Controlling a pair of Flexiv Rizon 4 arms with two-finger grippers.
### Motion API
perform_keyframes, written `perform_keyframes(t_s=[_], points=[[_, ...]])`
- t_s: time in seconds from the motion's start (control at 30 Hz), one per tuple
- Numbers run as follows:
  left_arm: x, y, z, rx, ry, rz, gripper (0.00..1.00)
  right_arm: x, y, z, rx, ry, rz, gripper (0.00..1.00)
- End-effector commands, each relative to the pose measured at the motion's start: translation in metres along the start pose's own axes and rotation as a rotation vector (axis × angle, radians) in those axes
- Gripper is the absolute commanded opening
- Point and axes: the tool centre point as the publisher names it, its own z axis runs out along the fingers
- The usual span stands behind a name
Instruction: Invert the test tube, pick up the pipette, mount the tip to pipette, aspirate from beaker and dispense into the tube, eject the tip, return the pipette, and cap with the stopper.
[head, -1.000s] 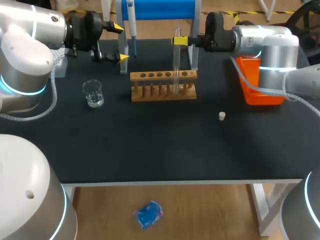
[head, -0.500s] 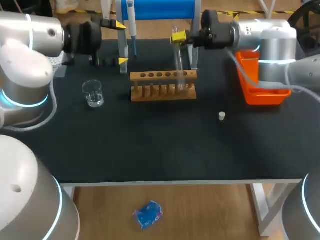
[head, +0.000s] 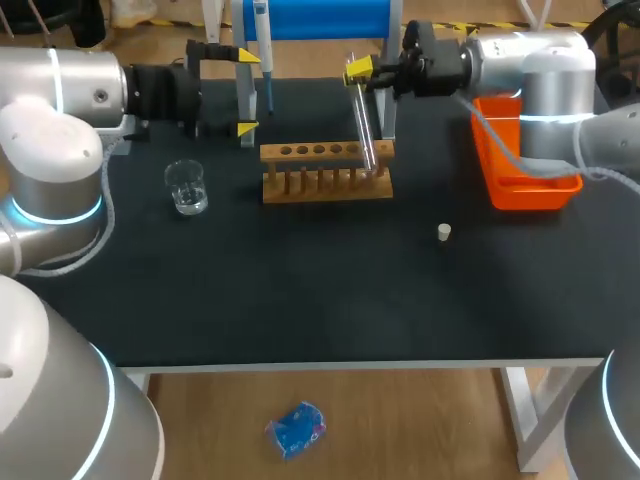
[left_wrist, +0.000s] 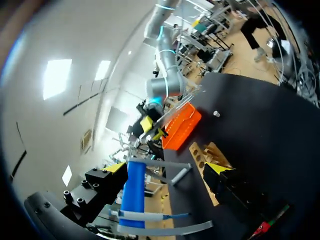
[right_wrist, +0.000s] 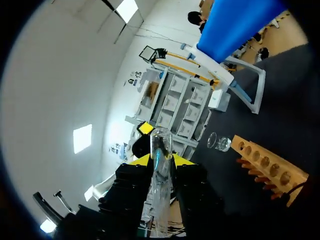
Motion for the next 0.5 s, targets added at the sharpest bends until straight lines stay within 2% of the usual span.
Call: perform_keyframes(t_s=[0.03, 0.4, 0.47, 0.5], points=[[0.0074, -0.0047, 0.0011, 0.065, -0.151, 0.482, 1.00, -0.0010, -0.0006, 0.0017, -0.019, -0.065, 0.123, 0.00], [0.0074, -0.0047, 0.0011, 0.065, -0.151, 0.482, 1.00, -0.0010, -0.0006, 0.0017, -0.019, -0.065, 0.123, 0.00], [0.0118, -0.0053, 0.0055, 0.034, -0.081, 0.632, 1.00, -0.0053, 0.0008, 0.0036, -0.012, -0.085, 0.111, 0.00], [0.0120, -0.0064, 0.0064, 0.033, -0.123, 0.646, 1.00, -0.0089, 0.0018, 0.0058, -0.014, -0.086, 0.133, 0.00]])
